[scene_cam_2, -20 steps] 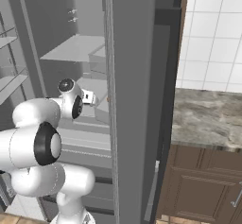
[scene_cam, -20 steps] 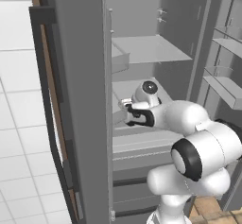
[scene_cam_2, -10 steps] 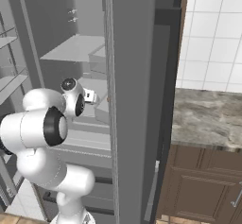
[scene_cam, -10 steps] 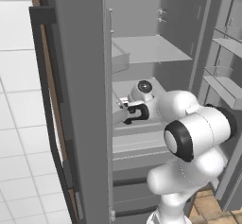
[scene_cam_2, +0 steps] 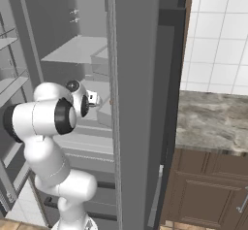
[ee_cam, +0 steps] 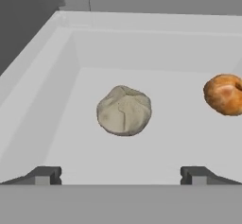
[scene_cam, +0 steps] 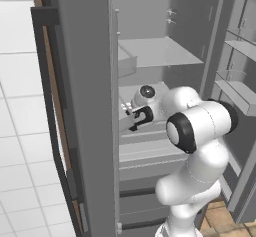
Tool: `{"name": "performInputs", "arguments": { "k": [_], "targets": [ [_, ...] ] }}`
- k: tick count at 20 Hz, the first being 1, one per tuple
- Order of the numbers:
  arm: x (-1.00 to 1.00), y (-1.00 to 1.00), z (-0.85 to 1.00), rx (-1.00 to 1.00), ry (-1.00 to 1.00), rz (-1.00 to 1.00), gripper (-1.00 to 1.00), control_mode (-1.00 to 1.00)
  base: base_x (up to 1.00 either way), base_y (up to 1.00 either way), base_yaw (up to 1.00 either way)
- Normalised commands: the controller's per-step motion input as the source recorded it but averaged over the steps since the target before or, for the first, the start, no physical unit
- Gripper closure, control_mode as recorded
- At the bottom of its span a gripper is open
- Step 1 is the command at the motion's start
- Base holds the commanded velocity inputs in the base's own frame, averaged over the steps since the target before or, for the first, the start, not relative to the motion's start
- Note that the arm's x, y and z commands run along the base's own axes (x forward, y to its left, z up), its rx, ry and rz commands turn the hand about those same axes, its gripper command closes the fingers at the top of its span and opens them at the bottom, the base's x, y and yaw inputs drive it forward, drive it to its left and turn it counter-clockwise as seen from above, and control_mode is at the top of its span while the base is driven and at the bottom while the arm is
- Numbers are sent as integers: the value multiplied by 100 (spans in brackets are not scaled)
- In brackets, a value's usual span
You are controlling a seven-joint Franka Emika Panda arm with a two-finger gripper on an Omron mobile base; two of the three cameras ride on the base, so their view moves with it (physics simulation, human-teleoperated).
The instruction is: Move the dumpling and tangerine from the second highest shelf to the top shelf to make space. Then, place the pitcher from the counter on the cleared second highest shelf.
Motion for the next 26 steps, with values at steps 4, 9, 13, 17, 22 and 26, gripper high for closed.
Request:
{"name": "performInputs", "arguments": {
  "k": [4,9,13,17,22,26],
  "targets": [
    [22,3,-23,0,0,0,-100,-100,0,0,0],
    [16,0,-20,0,0,0,-100,-100,0,0,0],
    [21,0,-15,0,0,0,-100,-100,0,0,0],
    [27,0,-12,0,0,0,-100,-100,0,0,0],
    [31,0,-12,0,0,0,-100,-100,0,0,0],
    [29,0,-18,0,0,0,-100,-100,0,0,0]
  ]
}}
